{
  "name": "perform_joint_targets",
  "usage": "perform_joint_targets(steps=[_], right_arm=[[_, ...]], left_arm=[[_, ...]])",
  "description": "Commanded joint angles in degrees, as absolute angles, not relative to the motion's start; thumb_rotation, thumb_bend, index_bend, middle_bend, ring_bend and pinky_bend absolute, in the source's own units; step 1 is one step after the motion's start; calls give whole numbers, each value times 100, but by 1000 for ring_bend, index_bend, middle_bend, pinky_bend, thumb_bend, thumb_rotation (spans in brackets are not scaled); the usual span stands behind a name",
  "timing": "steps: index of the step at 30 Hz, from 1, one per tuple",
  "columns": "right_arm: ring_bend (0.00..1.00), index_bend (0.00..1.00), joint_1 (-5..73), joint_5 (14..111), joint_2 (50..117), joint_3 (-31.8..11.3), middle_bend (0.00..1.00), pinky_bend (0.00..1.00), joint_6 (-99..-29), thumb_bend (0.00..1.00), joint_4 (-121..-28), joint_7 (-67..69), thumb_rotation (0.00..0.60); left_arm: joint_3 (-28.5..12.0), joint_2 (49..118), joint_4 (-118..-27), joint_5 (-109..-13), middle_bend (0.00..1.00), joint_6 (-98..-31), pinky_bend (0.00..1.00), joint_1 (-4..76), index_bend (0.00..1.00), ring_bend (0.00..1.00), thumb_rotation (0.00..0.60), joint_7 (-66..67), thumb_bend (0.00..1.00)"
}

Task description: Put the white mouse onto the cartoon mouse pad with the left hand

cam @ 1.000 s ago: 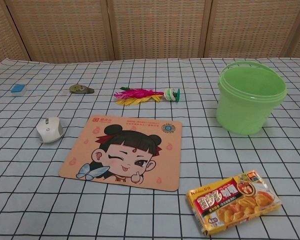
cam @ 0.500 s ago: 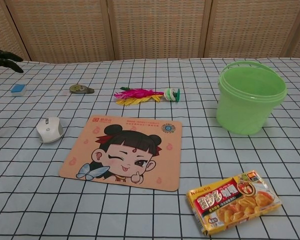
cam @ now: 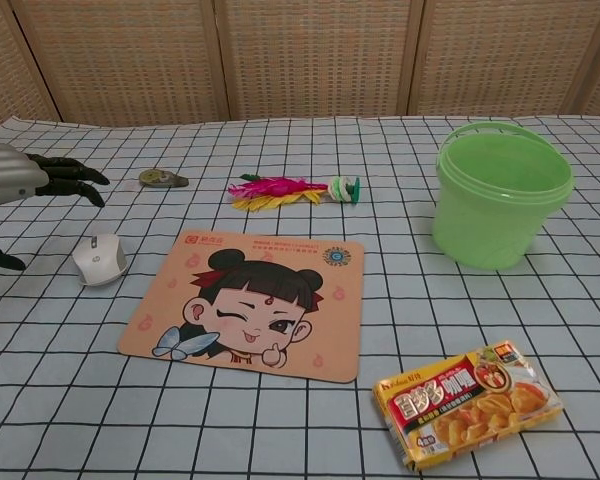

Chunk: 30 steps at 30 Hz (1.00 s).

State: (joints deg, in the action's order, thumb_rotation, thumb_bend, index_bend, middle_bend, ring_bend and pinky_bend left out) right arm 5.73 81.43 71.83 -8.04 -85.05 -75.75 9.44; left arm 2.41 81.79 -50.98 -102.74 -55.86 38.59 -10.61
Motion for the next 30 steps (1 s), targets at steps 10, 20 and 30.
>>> perform_joint_targets(steps=[10, 20, 30], right_arm=[[0, 130, 582, 8068, 7234, -837, 0, 0, -8451, 78, -7472, 924, 600], [0, 132, 577, 8015, 7252, -862, 0, 0, -8434, 78, -7405, 870, 600], [0, 137, 572, 8029, 7283, -882, 0, 0, -8478, 77, -7354, 905, 600]], left_arm=[[449, 8621, -4656, -10208, 25, -5314, 184, 4254, 175, 39, 600, -1233, 11], [589, 8839, -4467, -10105, 46, -4973, 185, 4506, 206, 45, 600, -1314, 21], [743, 8987, -4385, -10077, 164, -5003, 249, 4573, 353, 135, 600, -1384, 220]])
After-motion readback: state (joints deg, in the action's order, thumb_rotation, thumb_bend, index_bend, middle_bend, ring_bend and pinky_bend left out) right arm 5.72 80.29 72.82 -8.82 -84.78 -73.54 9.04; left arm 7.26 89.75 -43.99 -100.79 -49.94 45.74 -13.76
